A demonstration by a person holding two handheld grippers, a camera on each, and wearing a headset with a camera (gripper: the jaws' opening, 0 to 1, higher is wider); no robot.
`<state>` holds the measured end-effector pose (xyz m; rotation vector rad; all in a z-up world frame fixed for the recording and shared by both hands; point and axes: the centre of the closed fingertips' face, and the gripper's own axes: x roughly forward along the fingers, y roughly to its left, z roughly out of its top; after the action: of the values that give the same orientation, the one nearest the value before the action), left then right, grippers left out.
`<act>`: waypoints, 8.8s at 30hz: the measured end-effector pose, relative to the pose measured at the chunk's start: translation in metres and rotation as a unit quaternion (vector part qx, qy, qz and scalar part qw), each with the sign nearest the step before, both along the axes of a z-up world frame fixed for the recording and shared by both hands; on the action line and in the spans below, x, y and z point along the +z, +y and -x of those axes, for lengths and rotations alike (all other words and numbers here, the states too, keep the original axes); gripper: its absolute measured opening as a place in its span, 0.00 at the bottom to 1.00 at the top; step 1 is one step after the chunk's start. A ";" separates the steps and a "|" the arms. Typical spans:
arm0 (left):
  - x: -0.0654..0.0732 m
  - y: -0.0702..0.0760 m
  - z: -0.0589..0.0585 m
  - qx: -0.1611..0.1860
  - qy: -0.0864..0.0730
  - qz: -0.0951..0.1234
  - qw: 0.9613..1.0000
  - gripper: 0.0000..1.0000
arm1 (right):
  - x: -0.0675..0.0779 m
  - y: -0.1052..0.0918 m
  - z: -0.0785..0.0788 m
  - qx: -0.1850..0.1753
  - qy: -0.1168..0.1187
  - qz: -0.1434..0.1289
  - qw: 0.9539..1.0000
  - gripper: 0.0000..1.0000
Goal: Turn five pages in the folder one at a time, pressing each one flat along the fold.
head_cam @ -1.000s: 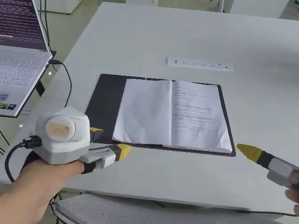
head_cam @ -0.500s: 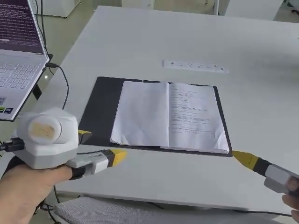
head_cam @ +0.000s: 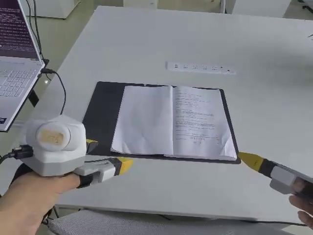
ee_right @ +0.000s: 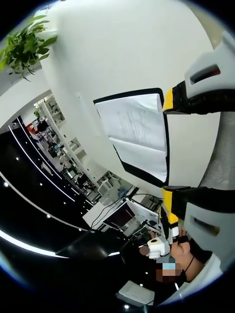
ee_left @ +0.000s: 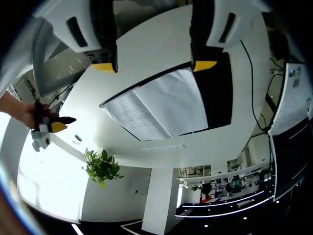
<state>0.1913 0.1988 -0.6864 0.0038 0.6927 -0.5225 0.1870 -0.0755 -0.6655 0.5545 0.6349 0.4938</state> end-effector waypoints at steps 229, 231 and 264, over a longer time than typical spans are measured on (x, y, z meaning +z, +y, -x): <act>-0.048 0.060 -0.047 0.088 -0.043 0.006 0.995 0.08 | -0.125 0.304 -0.109 0.212 0.101 -0.112 0.966 0.09; -0.052 0.054 -0.051 0.081 -0.040 0.005 0.996 0.07 | -0.120 0.302 -0.112 0.209 0.099 -0.121 0.965 0.09; -0.127 0.022 -0.092 0.106 -0.023 0.013 0.994 0.00 | -0.127 0.185 -0.188 0.118 0.145 -0.149 0.971 0.00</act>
<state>0.2828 0.2207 -0.8132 -0.0816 0.6326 -0.3271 0.3747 0.1092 -0.7921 0.8514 0.9207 0.7470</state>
